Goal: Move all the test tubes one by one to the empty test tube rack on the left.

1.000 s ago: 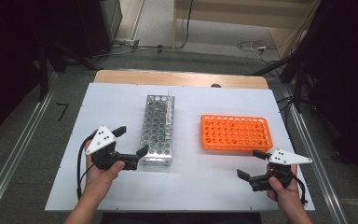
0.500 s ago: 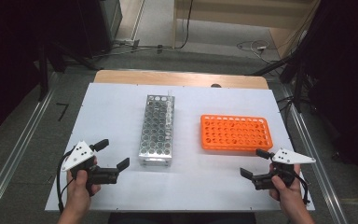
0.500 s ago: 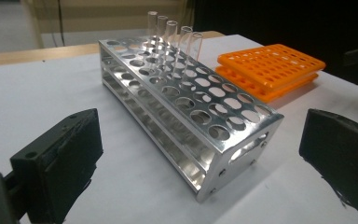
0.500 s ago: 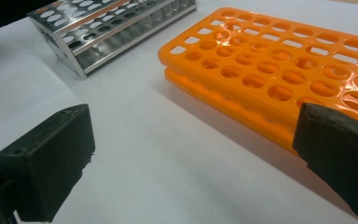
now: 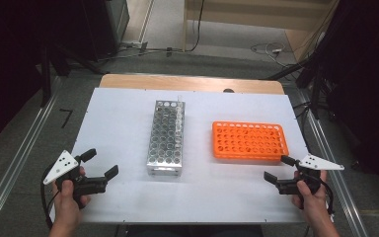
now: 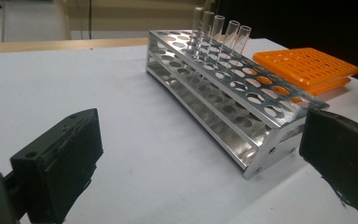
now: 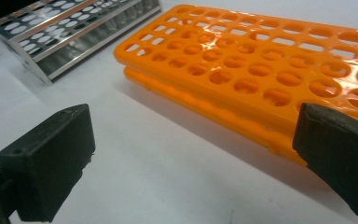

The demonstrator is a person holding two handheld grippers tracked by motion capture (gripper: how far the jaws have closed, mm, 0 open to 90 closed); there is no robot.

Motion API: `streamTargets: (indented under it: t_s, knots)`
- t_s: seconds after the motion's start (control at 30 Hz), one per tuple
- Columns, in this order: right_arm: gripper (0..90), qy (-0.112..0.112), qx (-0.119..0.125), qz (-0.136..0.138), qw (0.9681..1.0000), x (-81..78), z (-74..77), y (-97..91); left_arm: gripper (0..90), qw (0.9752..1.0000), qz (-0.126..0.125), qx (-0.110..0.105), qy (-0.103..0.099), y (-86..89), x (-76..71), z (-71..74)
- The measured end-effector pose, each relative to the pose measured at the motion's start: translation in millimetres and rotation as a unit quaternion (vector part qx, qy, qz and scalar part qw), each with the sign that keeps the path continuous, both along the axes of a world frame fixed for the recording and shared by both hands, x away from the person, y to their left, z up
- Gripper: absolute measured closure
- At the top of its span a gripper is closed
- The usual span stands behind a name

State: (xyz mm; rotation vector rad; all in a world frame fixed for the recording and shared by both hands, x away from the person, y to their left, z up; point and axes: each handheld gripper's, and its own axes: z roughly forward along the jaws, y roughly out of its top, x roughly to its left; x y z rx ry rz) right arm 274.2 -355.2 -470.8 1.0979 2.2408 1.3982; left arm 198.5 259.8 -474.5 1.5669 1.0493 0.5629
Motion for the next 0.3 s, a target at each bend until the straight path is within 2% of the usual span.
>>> streamTargets:
  t_s: [0.2, 0.3]
  knots:
    - [0.0, -0.001, -0.001, -0.008, 1.0, 0.9, -2.3, -4.9, 0.0, 0.9999, -0.008, 0.012, 0.005, -6.7, 1.7, -1.5]
    - [0.0, -0.002, 0.0, -0.01, 0.9999, 0.9, -1.7, -5.0, 0.0, 0.9999, -0.008, 0.011, 0.005, -8.3, 1.6, -1.5]
